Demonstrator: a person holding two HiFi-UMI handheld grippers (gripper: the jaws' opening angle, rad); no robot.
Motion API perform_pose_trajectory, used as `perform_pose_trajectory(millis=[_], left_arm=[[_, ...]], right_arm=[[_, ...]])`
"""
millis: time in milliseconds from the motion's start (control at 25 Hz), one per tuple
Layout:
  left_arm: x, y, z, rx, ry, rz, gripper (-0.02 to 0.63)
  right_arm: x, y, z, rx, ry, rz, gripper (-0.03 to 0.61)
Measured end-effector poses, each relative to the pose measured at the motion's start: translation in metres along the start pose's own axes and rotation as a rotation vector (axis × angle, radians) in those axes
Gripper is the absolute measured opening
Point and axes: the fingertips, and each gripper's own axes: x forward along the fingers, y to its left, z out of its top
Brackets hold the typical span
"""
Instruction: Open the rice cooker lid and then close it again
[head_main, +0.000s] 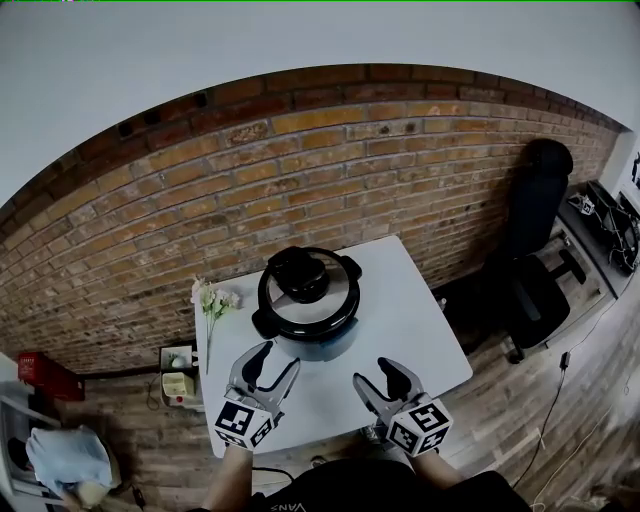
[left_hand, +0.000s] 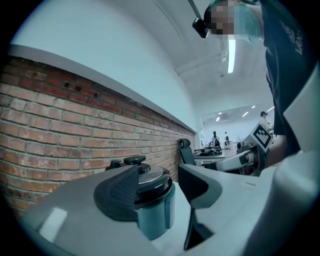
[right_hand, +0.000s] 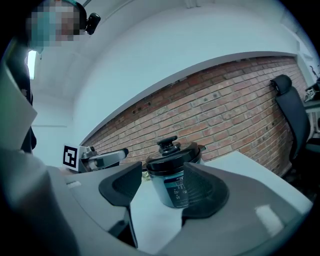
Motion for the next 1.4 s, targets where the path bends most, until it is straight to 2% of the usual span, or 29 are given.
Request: perform_pose_trajectory(millis=[520, 960, 1400], left_arm=[[0.082, 0.045, 0.019, 0.130, 0.050, 0.025, 0.222], [0.140, 0.063, 0.017, 0.139, 0.138, -0.047, 0.279], [0.180, 0.062, 0.000, 0.192, 0.297, -0.175, 0.291]], right_arm=[[0.026, -0.042, 0.016, -0.010, 0.025, 0.092, 0.252], [0.038, -0.063, 0.019, 0.001, 0.028, 0.122, 0.252], [0.043, -0.077, 0.020, 0.015, 0.044, 0.134, 0.252]])
